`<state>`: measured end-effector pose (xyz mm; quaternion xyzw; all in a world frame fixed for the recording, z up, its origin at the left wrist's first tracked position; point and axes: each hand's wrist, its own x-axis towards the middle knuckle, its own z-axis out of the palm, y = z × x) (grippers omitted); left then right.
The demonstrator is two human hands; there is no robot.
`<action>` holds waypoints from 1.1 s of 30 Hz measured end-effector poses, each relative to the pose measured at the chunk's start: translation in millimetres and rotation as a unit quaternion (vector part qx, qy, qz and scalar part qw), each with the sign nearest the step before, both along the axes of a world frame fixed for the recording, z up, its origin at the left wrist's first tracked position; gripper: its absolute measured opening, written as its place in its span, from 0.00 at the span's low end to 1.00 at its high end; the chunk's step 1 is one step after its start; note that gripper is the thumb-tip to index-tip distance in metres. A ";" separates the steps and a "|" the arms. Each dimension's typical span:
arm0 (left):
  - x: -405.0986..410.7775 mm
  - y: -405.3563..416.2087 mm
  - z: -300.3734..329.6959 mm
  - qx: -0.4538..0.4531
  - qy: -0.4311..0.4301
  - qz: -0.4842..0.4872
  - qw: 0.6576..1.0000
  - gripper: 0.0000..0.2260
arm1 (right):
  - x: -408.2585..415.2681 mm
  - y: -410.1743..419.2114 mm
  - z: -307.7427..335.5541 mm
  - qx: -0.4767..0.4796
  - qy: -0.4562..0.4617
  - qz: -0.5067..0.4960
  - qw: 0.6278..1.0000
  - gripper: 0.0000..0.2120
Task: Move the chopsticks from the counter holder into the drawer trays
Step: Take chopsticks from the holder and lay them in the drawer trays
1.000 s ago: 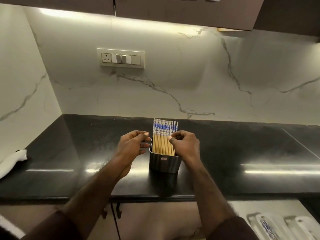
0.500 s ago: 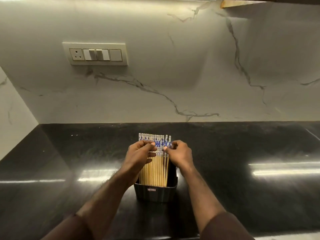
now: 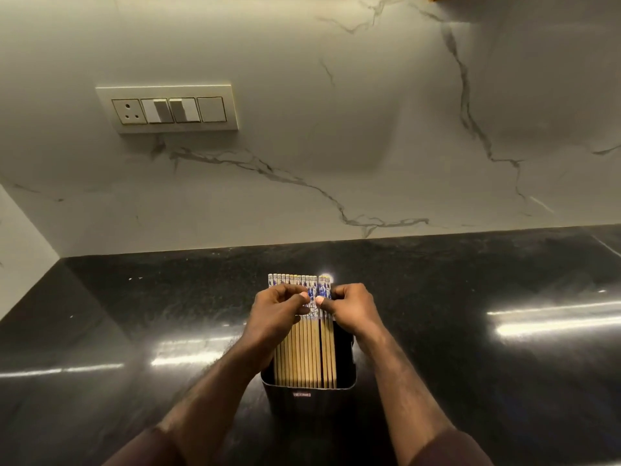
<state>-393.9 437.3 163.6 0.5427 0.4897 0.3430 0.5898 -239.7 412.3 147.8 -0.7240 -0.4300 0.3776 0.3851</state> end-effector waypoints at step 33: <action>-25.2 -50.1 107.0 0.112 -0.237 -0.049 0.964 0.13 | -23.9 -103.0 69.5 0.082 0.248 0.166 0.951 0.11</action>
